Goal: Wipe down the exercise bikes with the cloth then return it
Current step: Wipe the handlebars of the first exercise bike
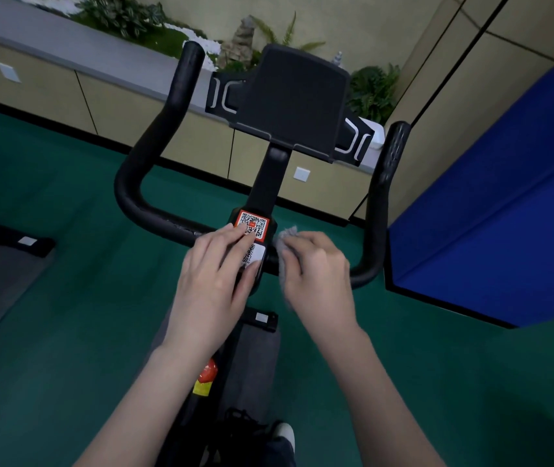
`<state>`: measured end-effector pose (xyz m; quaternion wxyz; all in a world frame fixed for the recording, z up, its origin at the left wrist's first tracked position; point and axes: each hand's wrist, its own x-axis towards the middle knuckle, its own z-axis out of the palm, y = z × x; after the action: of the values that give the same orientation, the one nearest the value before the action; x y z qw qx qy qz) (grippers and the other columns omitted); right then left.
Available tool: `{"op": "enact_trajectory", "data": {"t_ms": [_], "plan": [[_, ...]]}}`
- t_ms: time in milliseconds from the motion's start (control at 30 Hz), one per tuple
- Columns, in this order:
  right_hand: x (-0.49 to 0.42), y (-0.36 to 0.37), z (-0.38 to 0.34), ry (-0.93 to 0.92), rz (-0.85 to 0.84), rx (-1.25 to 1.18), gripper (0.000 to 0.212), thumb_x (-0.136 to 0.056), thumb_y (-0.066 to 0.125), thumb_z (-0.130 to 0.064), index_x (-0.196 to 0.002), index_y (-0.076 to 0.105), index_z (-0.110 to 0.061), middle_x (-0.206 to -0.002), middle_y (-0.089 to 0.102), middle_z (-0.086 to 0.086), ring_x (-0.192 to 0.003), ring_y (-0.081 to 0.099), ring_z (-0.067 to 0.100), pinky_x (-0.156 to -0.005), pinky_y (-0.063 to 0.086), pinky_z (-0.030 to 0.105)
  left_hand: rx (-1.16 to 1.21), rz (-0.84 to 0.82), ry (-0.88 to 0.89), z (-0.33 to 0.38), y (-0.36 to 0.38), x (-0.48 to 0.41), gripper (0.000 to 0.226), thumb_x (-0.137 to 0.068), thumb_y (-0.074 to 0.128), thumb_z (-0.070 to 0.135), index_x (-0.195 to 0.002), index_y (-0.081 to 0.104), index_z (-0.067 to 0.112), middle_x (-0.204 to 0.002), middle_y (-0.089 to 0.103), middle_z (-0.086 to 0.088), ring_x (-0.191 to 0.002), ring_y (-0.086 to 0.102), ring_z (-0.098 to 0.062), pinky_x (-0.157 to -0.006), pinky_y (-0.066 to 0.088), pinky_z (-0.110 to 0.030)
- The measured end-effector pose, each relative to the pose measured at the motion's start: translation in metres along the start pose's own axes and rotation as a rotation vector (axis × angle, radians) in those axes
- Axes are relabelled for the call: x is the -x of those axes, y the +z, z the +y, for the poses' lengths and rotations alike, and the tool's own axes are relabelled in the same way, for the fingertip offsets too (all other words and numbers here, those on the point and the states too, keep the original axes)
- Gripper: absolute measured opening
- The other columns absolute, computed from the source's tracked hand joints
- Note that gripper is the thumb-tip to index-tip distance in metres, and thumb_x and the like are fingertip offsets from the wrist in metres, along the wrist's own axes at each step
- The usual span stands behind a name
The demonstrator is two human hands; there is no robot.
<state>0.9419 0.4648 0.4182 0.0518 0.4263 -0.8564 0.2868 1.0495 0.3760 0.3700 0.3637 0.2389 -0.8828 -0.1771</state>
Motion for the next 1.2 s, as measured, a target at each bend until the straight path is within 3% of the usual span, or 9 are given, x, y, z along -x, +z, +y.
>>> {"op": "enact_trajectory", "data": {"t_ms": [133,300,467,600,700,867,1000,1100,1200], "plan": [[0.001,-0.005,0.008,-0.018,-0.075,0.042,0.025,-0.096,0.053,-0.020,-0.116,0.067,-0.015,-0.114,0.060,0.008,-0.095,0.063,0.031,-0.083,0.052,0.038,-0.005,-0.011,0.009,0.000,-0.001,0.000,0.038,-0.093,0.051,0.023,-0.124,0.059,0.003,-0.124,0.058,-0.010,-0.119,0.049,-0.026,-0.098,0.044,-0.047],[0.021,-0.007,0.018,0.024,0.132,-0.001,0.024,-0.088,0.066,-0.011,-0.112,0.071,-0.007,-0.107,0.064,0.012,-0.089,0.068,0.027,-0.078,0.053,0.028,-0.024,-0.021,0.004,0.001,-0.003,0.001,0.038,-0.092,0.053,0.022,-0.124,0.059,0.003,-0.124,0.058,-0.010,-0.119,0.049,-0.026,-0.099,0.044,-0.047],[0.033,0.002,0.022,-0.072,0.202,-0.031,0.026,-0.085,0.069,-0.006,-0.110,0.071,-0.001,-0.108,0.063,0.016,-0.090,0.068,0.025,-0.080,0.058,0.034,-0.072,-0.009,0.015,0.005,-0.005,-0.005,0.036,-0.093,0.052,0.025,-0.118,0.062,0.002,-0.119,0.059,-0.011,-0.114,0.050,-0.028,-0.096,0.042,-0.043],[0.043,-0.008,0.053,0.000,0.380,0.004,0.028,-0.088,0.061,-0.011,-0.112,0.069,0.000,-0.110,0.063,0.016,-0.097,0.058,0.008,-0.090,0.050,0.022,-0.069,-0.047,0.109,0.010,-0.001,-0.014,0.034,-0.092,0.055,0.027,-0.117,0.063,0.005,-0.121,0.059,-0.008,-0.117,0.050,-0.026,-0.099,0.038,-0.039],[0.047,0.004,0.050,0.032,0.426,-0.082,0.026,-0.090,0.060,-0.009,-0.111,0.069,0.003,-0.113,0.061,0.019,-0.108,0.053,0.011,-0.101,0.040,0.013,-0.068,-0.142,0.162,0.010,0.003,-0.020,0.036,-0.092,0.055,0.030,-0.118,0.063,0.008,-0.123,0.059,-0.006,-0.121,0.048,-0.023,-0.103,0.035,-0.038],[0.050,0.008,0.059,0.012,0.440,-0.095,0.026,-0.088,0.063,-0.005,-0.112,0.068,0.000,-0.114,0.061,0.019,-0.107,0.053,0.011,-0.097,0.044,0.017,-0.072,-0.200,0.157,0.006,0.003,-0.021,0.037,-0.093,0.052,0.032,-0.120,0.062,0.008,-0.127,0.057,-0.003,-0.124,0.046,-0.021,-0.106,0.030,-0.034],[0.054,0.010,0.062,0.086,0.549,-0.128,0.025,-0.087,0.064,-0.002,-0.112,0.067,0.002,-0.115,0.059,0.021,-0.110,0.048,0.003,-0.100,0.036,0.006,-0.046,-0.189,0.145,0.007,0.004,-0.020,0.035,-0.095,0.048,0.029,-0.119,0.062,0.008,-0.127,0.057,-0.003,-0.123,0.047,-0.021,-0.105,0.032,-0.035],[0.052,0.027,0.040,0.003,0.512,-0.123,0.023,-0.084,0.066,-0.002,-0.107,0.070,0.001,-0.114,0.061,0.021,-0.111,0.056,0.015,-0.102,0.040,0.013,-0.022,-0.171,0.140,0.007,0.002,-0.020,0.031,-0.096,0.047,0.022,-0.118,0.063,0.008,-0.126,0.058,-0.003,-0.122,0.048,-0.021,-0.104,0.034,-0.036],[0.050,0.024,0.040,-0.023,0.470,-0.091,0.022,-0.085,0.065,-0.005,-0.106,0.071,-0.001,-0.112,0.063,0.019,-0.105,0.061,0.019,-0.093,0.050,0.025,-0.015,-0.180,0.139,0.006,0.002,-0.020,0.029,-0.095,0.047,0.017,-0.117,0.063,0.008,-0.127,0.058,-0.003,-0.122,0.048,-0.021,-0.104,0.033,-0.035]]}}
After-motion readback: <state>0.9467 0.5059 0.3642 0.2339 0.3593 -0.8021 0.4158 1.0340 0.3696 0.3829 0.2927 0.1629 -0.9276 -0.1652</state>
